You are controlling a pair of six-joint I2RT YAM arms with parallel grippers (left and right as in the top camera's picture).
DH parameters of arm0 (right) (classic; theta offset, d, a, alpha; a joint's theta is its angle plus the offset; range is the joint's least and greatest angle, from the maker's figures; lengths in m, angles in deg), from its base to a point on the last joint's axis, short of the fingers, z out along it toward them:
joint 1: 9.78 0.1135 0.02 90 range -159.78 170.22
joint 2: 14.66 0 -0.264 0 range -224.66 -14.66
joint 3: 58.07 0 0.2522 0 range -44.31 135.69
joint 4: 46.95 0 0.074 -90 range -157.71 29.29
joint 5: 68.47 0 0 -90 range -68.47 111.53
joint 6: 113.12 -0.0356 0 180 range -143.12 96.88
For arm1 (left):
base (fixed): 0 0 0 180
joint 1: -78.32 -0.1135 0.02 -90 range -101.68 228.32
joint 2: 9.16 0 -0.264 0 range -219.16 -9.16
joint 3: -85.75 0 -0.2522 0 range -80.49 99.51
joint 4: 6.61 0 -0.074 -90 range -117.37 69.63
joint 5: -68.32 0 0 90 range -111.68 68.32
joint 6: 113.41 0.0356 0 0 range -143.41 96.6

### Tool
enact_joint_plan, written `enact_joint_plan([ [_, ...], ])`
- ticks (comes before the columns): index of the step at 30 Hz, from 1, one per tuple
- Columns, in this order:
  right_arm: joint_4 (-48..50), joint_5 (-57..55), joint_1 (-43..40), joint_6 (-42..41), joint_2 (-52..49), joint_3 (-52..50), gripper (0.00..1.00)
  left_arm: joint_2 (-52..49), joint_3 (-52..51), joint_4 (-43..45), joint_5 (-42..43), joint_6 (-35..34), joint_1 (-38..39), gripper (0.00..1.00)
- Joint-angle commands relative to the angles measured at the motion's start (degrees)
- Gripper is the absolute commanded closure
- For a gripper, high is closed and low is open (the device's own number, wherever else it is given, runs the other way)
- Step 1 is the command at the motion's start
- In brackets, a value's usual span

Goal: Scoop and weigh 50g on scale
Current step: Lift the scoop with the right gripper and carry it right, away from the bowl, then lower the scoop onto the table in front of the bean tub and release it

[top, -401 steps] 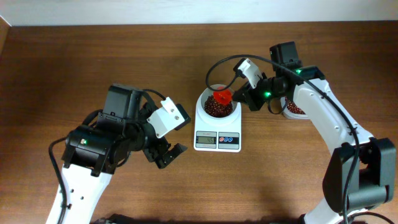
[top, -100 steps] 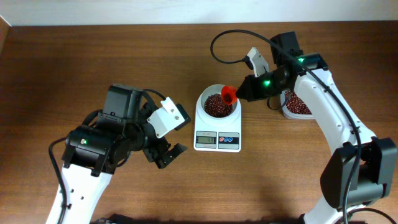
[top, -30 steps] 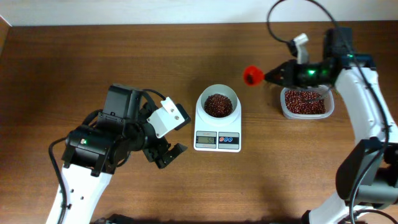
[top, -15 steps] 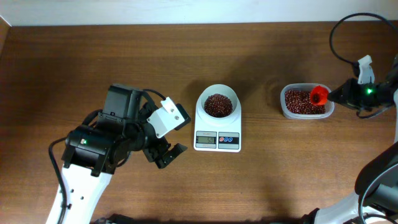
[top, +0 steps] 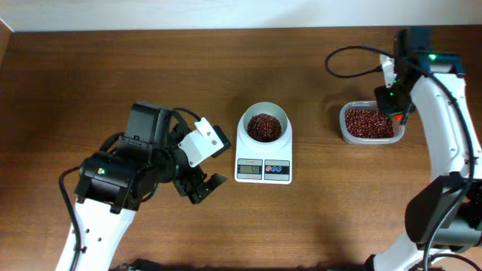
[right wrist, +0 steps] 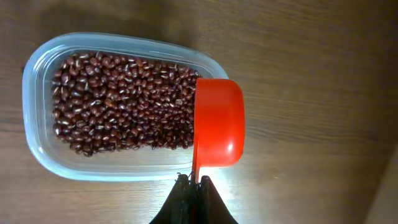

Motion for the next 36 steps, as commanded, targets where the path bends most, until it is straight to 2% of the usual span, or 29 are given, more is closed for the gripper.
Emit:
enact_joint_plan([
  [1, -0.46, -4.02, 0.96, -9.62, 1.81, 1.81, 0.96, -0.02, 0.94, 0.09, 0.83, 0.85, -0.28, 0.01],
  [2, -0.42, -1.29, 0.90, -12.79, 3.87, 2.23, 0.96, -0.02, 0.94, 0.09, 0.83, 0.85, -0.28, 0.01],
  [6, -1.92, 14.19, -1.97, -14.62, 12.66, 2.43, 0.96, -0.02, 0.94, 0.09, 0.83, 0.85, -0.28, 0.01],
  [10, -11.28, 30.14, -11.80, -17.40, 22.91, 2.40, 0.96, -0.02, 0.94, 0.09, 0.83, 0.85, -0.28, 0.01],
  [12, -17.38, 33.83, -16.11, -17.38, 26.23, 1.99, 0.96, -0.02, 0.94, 0.09, 0.83, 0.85, -0.28, 0.01],
  [15, -20.35, 36.54, -18.18, -17.38, 31.19, -3.04, 0.96, -0.02, 0.94, 0.09, 0.83, 0.85, -0.28, 0.01],
  [18, -17.46, 42.58, -18.18, -17.64, 36.87, -16.06, 0.96, -0.02, 0.94, 0.09, 0.83, 0.85, -0.28, 0.01],
  [19, -15.58, 44.28, -18.18, -18.23, 38.34, -20.35, 0.96, -0.02, 0.94, 0.09, 0.83, 0.85, -0.28, 0.01],
  [20, -9.16, 48.72, -18.18, -18.64, 41.68, -30.69, 0.96, -0.02, 0.94, 0.09, 0.83, 0.85, -0.28, 0.01],
  [23, 5.44, 60.41, -18.18, -18.84, 45.57, -48.92, 0.96, -0.02, 0.94, 0.09, 0.83, 0.85, -0.28, 0.01],
  [27, 28.39, 66.66, -18.18, -27.96, 44.17, -68.41, 0.96, -0.02, 0.94, 0.09, 0.83, 0.85, -0.28, 0.01],
  [28, 33.99, 67.58, -18.18, -29.14, 43.69, -71.38, 0.96, -0.02, 0.94, 0.09, 0.83, 0.85, -0.28, 0.01],
  [30, 39.01, 66.75, -18.18, -29.16, 42.75, -74.25, 0.96, -0.02, 0.94, 0.09, 0.83, 0.85, -0.28, 0.01],
  [34, 39.95, 58.51, -18.18, -29.11, 39.50, -76.37, 0.96, -0.02, 0.94, 0.09, 0.83, 0.85, -0.28, 0.01],
  [36, 41.27, 58.51, -18.18, -28.94, 37.66, -76.59, 0.96, -0.02, 0.94, 0.09, 0.83, 0.85, -0.28, 0.01],
])
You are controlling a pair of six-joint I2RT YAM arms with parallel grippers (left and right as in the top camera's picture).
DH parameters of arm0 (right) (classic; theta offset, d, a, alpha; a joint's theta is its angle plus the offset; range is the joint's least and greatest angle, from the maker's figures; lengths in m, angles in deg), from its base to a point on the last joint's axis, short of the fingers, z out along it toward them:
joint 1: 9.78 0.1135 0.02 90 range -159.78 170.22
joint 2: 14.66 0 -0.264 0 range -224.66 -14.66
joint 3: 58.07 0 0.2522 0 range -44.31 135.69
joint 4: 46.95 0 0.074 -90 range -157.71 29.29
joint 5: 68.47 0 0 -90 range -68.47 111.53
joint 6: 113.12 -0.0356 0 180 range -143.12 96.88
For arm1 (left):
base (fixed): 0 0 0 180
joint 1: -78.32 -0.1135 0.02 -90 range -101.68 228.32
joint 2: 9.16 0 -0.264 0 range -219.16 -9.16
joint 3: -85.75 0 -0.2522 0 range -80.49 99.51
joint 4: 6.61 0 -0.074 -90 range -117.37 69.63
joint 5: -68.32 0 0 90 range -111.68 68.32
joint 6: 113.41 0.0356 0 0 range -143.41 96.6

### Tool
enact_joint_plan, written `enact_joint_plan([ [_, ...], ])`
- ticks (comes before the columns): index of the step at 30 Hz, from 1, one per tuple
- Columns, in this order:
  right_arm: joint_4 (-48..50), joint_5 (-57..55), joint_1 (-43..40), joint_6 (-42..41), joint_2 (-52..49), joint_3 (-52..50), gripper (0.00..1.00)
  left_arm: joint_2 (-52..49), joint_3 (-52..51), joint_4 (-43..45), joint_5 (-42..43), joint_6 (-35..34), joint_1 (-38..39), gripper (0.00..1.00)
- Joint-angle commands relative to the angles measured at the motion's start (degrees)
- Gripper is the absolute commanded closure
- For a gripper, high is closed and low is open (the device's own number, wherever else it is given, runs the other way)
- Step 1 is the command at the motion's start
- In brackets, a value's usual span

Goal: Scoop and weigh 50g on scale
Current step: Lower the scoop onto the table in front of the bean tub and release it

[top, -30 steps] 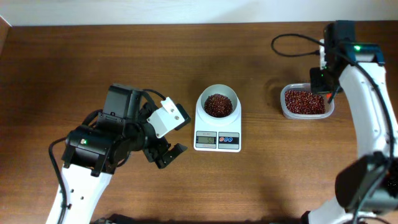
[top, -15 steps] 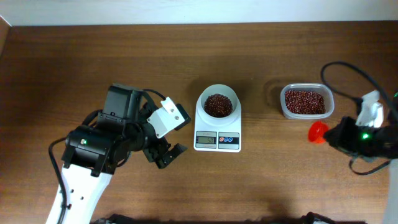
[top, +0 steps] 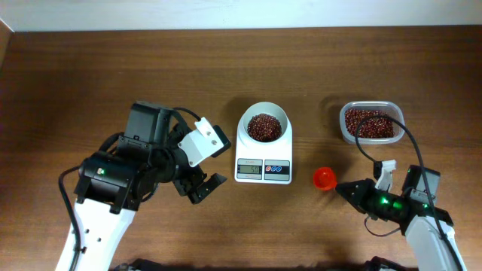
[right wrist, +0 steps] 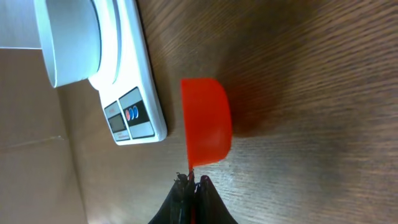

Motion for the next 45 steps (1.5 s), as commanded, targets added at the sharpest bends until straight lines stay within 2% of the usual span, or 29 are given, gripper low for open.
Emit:
enact_joint_plan([
  [1, 1.09, -4.35, -0.11, -0.20, -3.02, -1.42, 0.96, -0.04, 0.79, 0.09, 0.83, 0.70, -0.28, 0.01],
  [6, 1.46, -8.90, -0.11, -0.22, -6.49, -1.42, 0.95, -0.04, 0.79, 0.09, 0.83, 0.70, -0.28, 0.01],
  [7, 1.46, -9.07, -0.11, -0.22, -7.06, -1.42, 0.86, -0.04, 0.79, 0.09, 0.83, 0.70, -0.28, 0.01],
  [8, 1.42, -9.33, -0.11, -0.22, -7.43, -1.42, 0.83, -0.04, 0.79, 0.09, 0.83, 0.70, -0.28, 0.01],
  [15, 1.40, -12.02, -0.11, -0.24, -8.96, -1.42, 0.79, -0.04, 0.79, 0.09, 0.83, 0.70, -0.28, 0.01],
  [17, 0.98, -12.04, -0.11, -0.24, -8.98, -1.42, 0.75, -0.04, 0.79, 0.09, 0.83, 0.70, -0.28, 0.01],
  [22, 1.03, -14.93, -0.11, -0.85, -8.96, -1.42, 0.75, -0.04, 0.79, 0.09, 0.83, 0.70, -0.28, 0.01],
  [25, 1.53, -19.91, -0.87, -7.43, -8.96, -1.42, 0.76, -0.04, 0.79, 0.09, 0.83, 0.70, -0.28, 0.01],
  [26, 2.80, -19.71, -1.66, -7.91, -8.96, -1.42, 0.86, -0.04, 0.79, 0.09, 0.83, 0.70, -0.28, 0.01],
  [27, 3.72, -19.30, -2.45, -7.91, -8.96, -1.40, 0.87, -0.04, 0.79, 0.09, 0.83, 0.70, -0.28, 0.01],
  [33, 4.02, -19.30, -10.12, -7.69, -8.96, -1.40, 0.86, -0.04, 0.79, 0.09, 0.83, 0.70, -0.28, 0.01],
  [35, 4.02, -19.28, -11.98, -7.69, -8.96, -1.40, 0.69, -0.04, 0.79, 0.11, 0.83, 0.70, -0.28, 0.01],
  [36, 4.02, -19.28, -12.48, -7.69, -8.96, -1.40, 0.64, -0.04, 0.79, 0.09, 0.83, 0.70, -0.28, 0.01],
  [38, 3.96, -19.28, -12.52, -7.69, -8.96, -1.40, 0.42, -0.04, 0.79, 0.09, 0.83, 0.70, -0.28, 0.01],
  [40, 3.85, -19.30, -12.52, -7.69, -8.96, -1.40, 0.25, -0.04, 0.79, 0.09, 0.83, 0.70, -0.28, 0.01],
  [42, 3.87, -19.30, -12.52, -7.72, -8.96, -1.40, 0.14, -0.04, 0.79, 0.09, 0.83, 0.70, -0.28, 0.01],
  [43, 3.87, -19.30, -12.52, -7.72, -8.96, -1.40, 0.01, -0.04, 0.79, 0.09, 0.83, 0.70, -0.28, 0.01],
  [45, 3.74, -19.23, -12.55, -7.87, -8.96, -1.33, 0.01, -0.04, 0.79, 0.09, 0.83, 0.70, -0.28, 0.01],
])
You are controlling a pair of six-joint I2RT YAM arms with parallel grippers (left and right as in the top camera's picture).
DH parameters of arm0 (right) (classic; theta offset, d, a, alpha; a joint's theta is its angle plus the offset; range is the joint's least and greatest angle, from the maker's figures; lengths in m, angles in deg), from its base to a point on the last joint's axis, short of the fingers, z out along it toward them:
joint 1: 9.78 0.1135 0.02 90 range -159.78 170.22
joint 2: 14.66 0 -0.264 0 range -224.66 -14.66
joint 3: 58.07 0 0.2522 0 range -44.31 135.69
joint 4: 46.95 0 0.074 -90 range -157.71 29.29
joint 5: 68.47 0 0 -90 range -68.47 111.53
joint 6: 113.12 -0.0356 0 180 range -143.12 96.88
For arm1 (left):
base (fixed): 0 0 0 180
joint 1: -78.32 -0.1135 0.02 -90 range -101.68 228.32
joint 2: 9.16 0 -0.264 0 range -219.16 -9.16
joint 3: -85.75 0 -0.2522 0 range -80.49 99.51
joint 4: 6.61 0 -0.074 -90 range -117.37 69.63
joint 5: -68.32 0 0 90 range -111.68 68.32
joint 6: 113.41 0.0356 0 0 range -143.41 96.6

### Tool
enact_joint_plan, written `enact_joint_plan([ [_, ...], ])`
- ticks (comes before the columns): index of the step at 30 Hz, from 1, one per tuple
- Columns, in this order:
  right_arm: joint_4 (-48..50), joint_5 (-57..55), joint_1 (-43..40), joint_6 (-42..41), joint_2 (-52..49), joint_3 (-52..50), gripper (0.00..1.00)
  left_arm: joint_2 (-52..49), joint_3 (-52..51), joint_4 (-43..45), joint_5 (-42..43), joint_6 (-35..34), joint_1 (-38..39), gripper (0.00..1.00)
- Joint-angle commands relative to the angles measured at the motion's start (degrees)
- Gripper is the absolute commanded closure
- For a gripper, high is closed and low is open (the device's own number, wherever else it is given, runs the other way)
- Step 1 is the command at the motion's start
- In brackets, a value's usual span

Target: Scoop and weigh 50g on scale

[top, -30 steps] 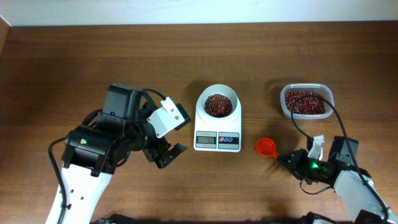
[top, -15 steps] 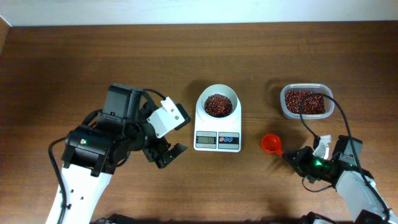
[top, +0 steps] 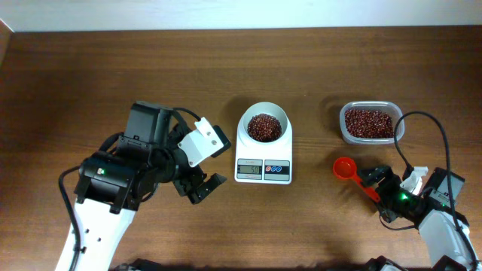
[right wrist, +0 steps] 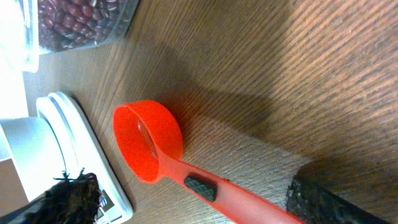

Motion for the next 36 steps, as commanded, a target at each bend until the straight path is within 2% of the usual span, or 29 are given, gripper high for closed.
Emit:
enact_joint_plan([
  [1, -3.04, -9.77, -0.46, 0.50, -2.25, -2.10, 0.01, -0.04, 0.79, 0.13, 0.83, 0.70, -0.28, 0.01],
  [3, -7.93, -9.86, -0.46, 0.44, -2.25, 0.02, 0.01, -0.04, 0.79, 0.13, 0.83, 0.70, -0.28, 0.01],
  [6, -20.26, -12.66, -0.46, -6.78, -2.25, 6.71, 0.01, -0.04, 0.79, 0.13, 0.83, 0.70, -0.28, 0.01],
  [11, -32.04, -8.44, -0.44, -7.43, -2.25, 17.94, 0.01, -0.04, 0.79, 0.13, 0.83, 0.70, -0.28, 0.01],
  [18, -29.92, -8.61, -0.39, -7.41, -2.25, 18.40, 0.01, -0.04, 0.79, 0.13, 0.83, 0.70, -0.28, 0.01],
  [31, -28.06, -1.14, -0.39, -6.69, -2.10, 18.40, 0.01, -0.04, 0.79, 0.13, 0.83, 0.70, -0.28, 0.01],
  [36, -26.64, -0.94, -0.39, -2.84, 2.58, 18.43, 0.01, -0.04, 0.79, 0.13, 0.81, 0.70, -0.28, 0.01],
])
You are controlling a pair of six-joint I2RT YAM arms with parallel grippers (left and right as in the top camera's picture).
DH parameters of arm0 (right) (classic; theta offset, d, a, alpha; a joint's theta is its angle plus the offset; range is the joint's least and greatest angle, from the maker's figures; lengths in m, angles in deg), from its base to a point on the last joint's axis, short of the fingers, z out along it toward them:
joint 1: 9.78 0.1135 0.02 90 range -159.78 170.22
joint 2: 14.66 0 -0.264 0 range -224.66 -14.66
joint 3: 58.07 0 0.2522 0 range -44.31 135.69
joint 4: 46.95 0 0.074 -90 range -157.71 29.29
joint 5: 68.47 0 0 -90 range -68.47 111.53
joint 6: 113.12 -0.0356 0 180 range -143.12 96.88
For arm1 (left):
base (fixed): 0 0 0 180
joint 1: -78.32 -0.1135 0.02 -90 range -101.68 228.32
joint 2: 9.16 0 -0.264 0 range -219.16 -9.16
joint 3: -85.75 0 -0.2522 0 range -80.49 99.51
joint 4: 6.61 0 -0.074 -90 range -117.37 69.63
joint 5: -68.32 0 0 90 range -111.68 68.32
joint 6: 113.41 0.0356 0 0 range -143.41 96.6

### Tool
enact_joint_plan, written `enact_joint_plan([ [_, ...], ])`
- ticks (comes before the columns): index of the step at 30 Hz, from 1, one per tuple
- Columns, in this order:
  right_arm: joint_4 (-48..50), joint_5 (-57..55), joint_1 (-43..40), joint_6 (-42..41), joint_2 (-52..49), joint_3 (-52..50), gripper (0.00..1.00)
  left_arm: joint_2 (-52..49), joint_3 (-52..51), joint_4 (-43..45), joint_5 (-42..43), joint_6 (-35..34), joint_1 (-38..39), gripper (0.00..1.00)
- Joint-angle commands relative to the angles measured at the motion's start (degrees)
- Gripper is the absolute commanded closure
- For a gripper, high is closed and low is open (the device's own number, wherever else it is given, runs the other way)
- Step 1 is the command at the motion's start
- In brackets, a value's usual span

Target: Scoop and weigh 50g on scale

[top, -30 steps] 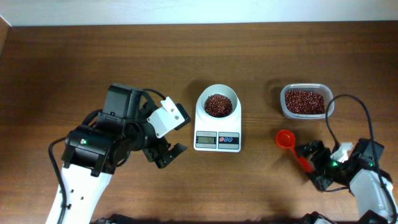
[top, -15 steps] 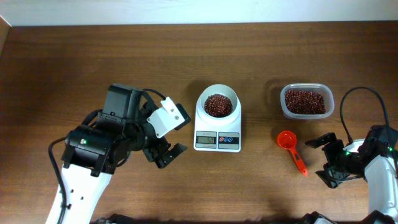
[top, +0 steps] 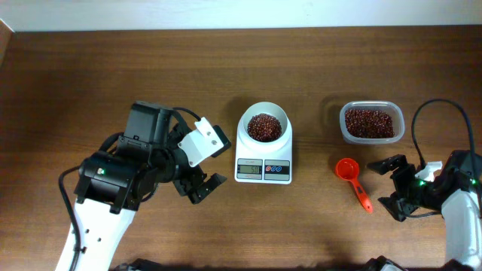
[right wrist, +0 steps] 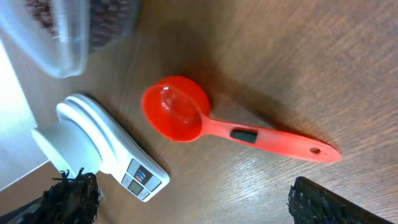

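An empty red scoop (top: pixel 352 179) lies on the table right of the white scale (top: pixel 263 167), bowl end toward the bean tub. In the right wrist view the scoop (right wrist: pixel 211 124) rests flat, handle pointing right. A white cup of red beans (top: pixel 263 126) stands on the scale. My right gripper (top: pixel 393 184) is open just right of the scoop's handle, its fingers (right wrist: pixel 323 202) wide apart and holding nothing. At the table's left my left gripper (top: pixel 207 187) hangs open and empty.
A clear plastic tub of red beans (top: pixel 370 123) sits at the back right, above the scoop. The scale's display and buttons (top: pixel 263 170) face the front. A black cable (top: pixel 440 120) loops over the right arm.
My right gripper has drawn back to the right, off the scoop's handle. The scoop lies in nearly the same spot, clear of the fingers. The left arm has not moved.
My right gripper was shut on the scoop's handle over the bean tub. Then it held the scoop low near the scale's right side. Then it was open with the scoop lying on the table between its fingers. Now it stands back from the scoop.
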Motion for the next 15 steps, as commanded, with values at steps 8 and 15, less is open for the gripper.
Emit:
enact_joint_plan([
  [8, 13.35, -9.31, 11.15, 2.47, 16.63, 0.68, 0.01, -0.04, 0.79, 0.09, 0.81, 0.70, -0.28, 0.01],
  [15, 16.04, -24.46, 25.49, 5.68, 29.66, 0.68, 0.01, -0.04, 0.79, 0.09, 0.81, 0.70, -0.28, 0.01],
])
